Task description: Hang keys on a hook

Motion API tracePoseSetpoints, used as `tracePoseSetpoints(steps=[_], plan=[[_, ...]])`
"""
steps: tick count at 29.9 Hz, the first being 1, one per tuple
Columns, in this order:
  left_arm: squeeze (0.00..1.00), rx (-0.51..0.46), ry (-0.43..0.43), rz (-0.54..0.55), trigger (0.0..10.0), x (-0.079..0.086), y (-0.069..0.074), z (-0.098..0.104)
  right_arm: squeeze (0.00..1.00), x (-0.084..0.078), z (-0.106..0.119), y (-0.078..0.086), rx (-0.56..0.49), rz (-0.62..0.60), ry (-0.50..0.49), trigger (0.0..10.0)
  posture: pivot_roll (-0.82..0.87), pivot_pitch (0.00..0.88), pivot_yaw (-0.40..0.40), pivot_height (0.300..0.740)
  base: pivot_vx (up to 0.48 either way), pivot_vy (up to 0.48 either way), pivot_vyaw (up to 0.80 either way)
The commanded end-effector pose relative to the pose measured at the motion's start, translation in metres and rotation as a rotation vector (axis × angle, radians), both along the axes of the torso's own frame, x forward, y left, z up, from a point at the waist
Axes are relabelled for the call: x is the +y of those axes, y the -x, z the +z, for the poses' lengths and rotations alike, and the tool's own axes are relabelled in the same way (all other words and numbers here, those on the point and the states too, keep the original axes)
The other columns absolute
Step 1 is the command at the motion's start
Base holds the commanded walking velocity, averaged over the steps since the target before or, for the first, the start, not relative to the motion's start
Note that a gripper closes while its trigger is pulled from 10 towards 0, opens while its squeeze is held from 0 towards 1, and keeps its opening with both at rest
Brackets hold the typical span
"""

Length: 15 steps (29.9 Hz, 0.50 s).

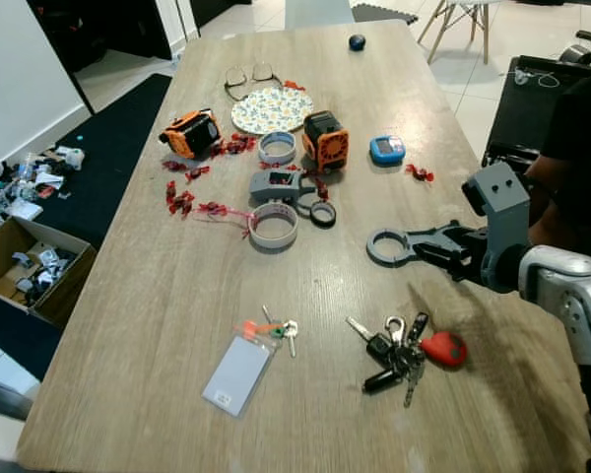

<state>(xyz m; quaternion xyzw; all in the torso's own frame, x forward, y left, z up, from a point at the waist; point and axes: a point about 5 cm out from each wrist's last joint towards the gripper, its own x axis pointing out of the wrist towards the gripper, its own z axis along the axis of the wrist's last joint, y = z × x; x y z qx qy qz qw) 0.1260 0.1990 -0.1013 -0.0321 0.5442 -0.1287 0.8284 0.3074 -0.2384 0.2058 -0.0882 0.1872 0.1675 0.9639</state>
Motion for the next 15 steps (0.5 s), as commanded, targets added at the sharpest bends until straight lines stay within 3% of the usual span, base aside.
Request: tracePoseSetpoints(steps=[1, 15], plan=[[0.00, 0.066, -0.009, -0.008, 10.0, 0.0021, 0.0167, -0.0050, 0.00, 0.0006, -0.0052, 0.0010, 0.008, -0.002, -0.009, 10.0, -0.15, 0.126, 0.118, 0.740, -0.352, 0.000, 0.00], [0.00, 0.067, -0.007, -0.015, 10.0, 0.0024, 0.0166, -0.0048, 0.00, 0.0004, -0.0089, 0.0013, -0.005, -0.025, -0.010, 10.0, -0.15, 0.130, 0.124, 0.740, -0.353, 0.000, 0.00]])
